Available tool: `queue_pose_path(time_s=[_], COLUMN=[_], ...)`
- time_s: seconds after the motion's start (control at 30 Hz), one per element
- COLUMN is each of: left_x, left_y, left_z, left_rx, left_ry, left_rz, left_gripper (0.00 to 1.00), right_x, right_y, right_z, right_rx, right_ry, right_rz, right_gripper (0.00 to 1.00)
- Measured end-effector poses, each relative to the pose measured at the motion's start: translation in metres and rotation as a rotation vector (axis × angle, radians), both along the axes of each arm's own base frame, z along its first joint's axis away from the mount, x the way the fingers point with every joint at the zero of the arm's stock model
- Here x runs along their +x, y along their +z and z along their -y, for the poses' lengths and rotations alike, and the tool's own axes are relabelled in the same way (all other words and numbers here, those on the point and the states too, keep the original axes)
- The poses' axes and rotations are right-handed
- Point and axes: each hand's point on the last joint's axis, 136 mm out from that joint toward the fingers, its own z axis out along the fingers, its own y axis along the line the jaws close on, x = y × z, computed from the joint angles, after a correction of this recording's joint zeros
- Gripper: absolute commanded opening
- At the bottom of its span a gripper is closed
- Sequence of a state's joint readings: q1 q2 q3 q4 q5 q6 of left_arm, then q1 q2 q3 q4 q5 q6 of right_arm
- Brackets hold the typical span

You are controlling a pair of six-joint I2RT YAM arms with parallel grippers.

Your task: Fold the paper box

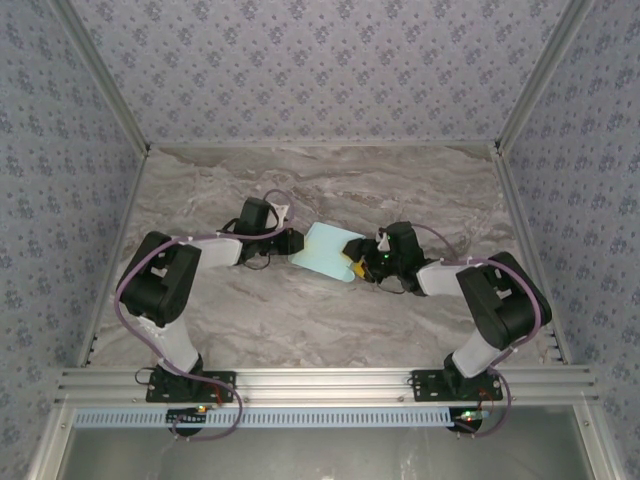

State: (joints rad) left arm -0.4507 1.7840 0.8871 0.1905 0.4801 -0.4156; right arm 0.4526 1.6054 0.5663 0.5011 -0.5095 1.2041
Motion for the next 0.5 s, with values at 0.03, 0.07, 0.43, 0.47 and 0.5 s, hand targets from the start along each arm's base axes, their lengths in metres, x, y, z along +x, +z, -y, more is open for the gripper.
queue_pose_path(time_s=[0.03, 0.07, 0.43, 0.47, 0.5], left_x=[-0.0005, -0.0007, 0.0019, 0.0026, 0.0030], left_y=[0.0000, -0.0001, -0.0009, -0.0011, -0.0012], left_z=[-0.0002, -0.0003, 0.0053, 0.0054, 0.0058], left_rx=[0.002, 0.003, -0.045, -0.050, -0.056], left_ry=[-0.002, -0.003, -0.022, -0.023, -0.024], left_rz=[0.000, 0.001, -0.002, -0.002, -0.004], left_gripper=[0.18, 0.18, 0.10, 0.10, 0.09], right_x=[0.0003, 0.0007, 0.0012, 0.0010, 0.0010], right_y=[0.0012, 0.0026, 0.0004, -0.0003, -0.0009], right_z=[-0.0002, -0.0001, 0.0064, 0.0076, 0.0087], right_rx=[0.000, -0.001, 0.023, 0.029, 0.035], right_ry=[-0.002, -0.006, -0.091, -0.104, -0.117], right_rz=[0.004, 0.010, 0.015, 0.014, 0.010], right_gripper=[0.64, 0.64, 0.65, 0.65, 0.66])
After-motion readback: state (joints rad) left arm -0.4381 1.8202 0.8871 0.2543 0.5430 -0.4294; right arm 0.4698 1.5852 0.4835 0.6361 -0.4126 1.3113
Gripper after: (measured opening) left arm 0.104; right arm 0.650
